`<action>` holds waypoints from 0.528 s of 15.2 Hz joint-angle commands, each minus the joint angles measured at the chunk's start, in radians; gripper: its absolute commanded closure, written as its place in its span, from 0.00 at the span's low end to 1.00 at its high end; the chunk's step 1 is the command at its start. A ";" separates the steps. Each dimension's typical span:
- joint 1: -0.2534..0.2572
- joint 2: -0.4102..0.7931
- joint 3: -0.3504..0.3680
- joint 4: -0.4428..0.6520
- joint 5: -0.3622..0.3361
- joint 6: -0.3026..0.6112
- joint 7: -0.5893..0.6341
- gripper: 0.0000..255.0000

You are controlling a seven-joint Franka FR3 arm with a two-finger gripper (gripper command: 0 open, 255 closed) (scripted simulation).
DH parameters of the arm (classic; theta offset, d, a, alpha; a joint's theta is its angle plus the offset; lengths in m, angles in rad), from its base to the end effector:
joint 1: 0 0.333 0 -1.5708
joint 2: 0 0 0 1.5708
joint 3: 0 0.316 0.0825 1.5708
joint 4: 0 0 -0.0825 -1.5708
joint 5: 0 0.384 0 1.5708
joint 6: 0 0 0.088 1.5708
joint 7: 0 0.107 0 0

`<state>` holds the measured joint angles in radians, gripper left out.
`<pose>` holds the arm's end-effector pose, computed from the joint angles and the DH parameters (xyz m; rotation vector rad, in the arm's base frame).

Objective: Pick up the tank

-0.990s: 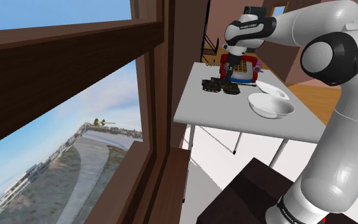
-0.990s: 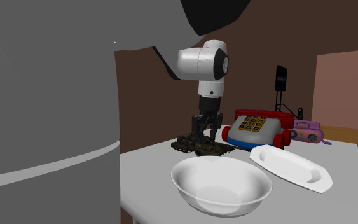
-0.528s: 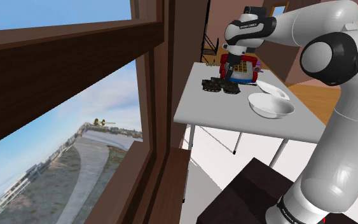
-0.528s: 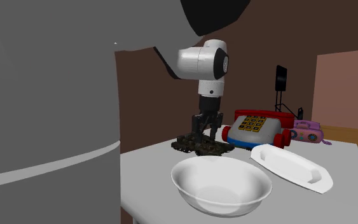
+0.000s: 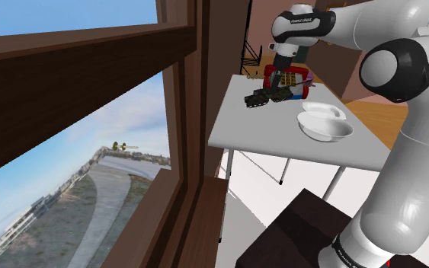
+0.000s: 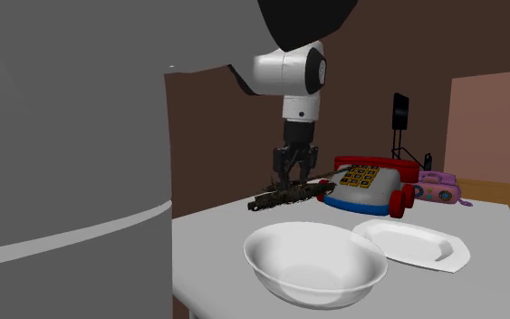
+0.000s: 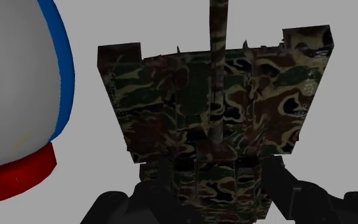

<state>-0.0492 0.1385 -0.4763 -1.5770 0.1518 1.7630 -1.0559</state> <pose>0.5402 -0.2779 0.5671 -3.0194 -0.7903 -0.1656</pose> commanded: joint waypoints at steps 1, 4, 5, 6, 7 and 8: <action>-0.002 0.006 -0.001 0.036 0.003 -0.029 0.001 1.00; -0.007 0.014 -0.002 0.086 0.006 -0.073 0.003 1.00; -0.008 0.017 -0.003 0.104 0.007 -0.087 0.003 1.00; -0.010 0.021 -0.004 0.122 0.009 -0.102 0.003 1.00; -0.010 0.021 -0.004 0.124 0.009 -0.104 0.004 1.00; -0.010 0.021 -0.004 0.124 0.009 -0.104 0.003 1.00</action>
